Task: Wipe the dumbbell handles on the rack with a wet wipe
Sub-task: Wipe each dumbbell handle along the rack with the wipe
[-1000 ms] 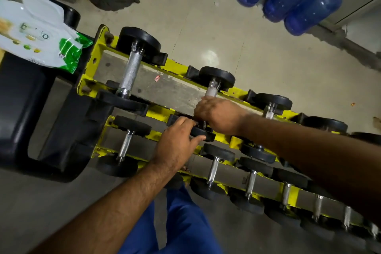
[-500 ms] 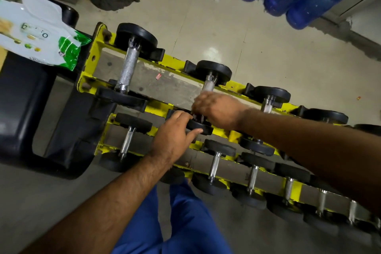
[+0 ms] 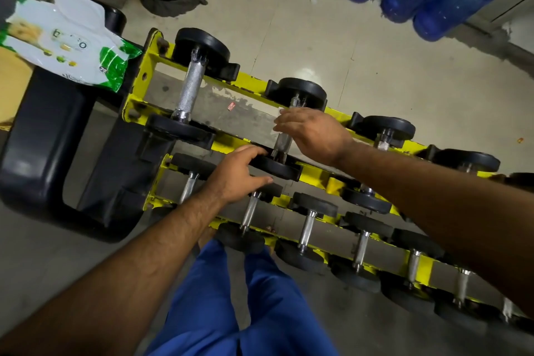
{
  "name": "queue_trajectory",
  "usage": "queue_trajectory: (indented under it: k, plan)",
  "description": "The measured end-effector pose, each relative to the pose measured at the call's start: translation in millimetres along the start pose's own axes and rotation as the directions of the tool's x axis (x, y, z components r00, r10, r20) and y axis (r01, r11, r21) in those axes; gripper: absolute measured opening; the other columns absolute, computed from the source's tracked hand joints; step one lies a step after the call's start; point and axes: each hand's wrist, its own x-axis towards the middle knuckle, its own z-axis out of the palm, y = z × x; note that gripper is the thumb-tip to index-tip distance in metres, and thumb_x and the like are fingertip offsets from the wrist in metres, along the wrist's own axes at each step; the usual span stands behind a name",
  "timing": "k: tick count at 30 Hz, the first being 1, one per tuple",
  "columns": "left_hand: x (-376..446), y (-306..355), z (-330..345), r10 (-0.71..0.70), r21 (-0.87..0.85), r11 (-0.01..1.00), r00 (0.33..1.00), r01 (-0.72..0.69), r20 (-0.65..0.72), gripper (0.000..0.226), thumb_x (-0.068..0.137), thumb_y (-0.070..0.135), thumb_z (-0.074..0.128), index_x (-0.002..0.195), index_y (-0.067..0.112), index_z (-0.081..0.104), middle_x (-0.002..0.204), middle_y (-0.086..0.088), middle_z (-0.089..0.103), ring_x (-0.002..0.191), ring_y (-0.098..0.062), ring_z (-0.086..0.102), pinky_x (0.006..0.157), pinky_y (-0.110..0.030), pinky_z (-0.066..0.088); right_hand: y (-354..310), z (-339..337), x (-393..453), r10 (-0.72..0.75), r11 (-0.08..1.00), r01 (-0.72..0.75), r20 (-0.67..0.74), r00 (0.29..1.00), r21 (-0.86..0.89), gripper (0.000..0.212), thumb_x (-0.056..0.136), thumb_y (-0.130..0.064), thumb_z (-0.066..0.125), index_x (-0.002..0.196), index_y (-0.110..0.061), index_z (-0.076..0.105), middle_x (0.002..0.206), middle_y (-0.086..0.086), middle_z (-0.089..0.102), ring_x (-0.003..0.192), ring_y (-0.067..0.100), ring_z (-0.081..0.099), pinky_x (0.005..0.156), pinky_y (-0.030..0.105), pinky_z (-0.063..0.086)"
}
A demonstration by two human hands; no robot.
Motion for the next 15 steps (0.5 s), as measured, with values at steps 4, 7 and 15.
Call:
queue_trajectory:
  k: [4,7,15]
  plan:
    - [7,-1,3,0.042,0.115,0.992,0.999,-0.042,0.005,0.049,0.079,0.015,0.078,0.125,0.011,0.062,0.120,0.000,0.060,0.108,-0.015,0.056,0.089,-0.025,0.044,-1,-4,-6,0.015,1.000,-0.015,-0.042,0.999,-0.009,0.036,0.091,0.004,0.050,0.119,-0.009,0.070,0.126,0.011,0.067,0.124,0.027,0.059,0.106,0.039,0.042]
    - [11,-3,5,0.062,0.141,0.988,0.998,-0.063,0.007,0.038,0.078,0.018,0.079,0.113,0.013,0.066,0.105,0.005,0.060,0.101,-0.016,0.058,0.082,-0.028,0.046,-1,-5,-12,0.049,0.999,-0.050,-0.045,0.998,-0.012,0.036,0.092,0.004,0.050,0.119,-0.010,0.070,0.127,0.010,0.067,0.126,0.027,0.058,0.106,0.040,0.043]
    - [10,-3,4,0.123,0.196,0.974,0.992,-0.114,-0.034,0.032,0.081,0.023,0.078,0.109,0.016,0.065,0.103,0.004,0.062,0.095,-0.013,0.056,0.079,-0.032,0.051,-5,0,-17,0.041,0.998,-0.045,-0.074,0.996,-0.053,0.041,0.094,-0.002,0.040,0.125,-0.009,0.066,0.130,0.010,0.065,0.131,0.027,0.053,0.110,0.043,0.042]
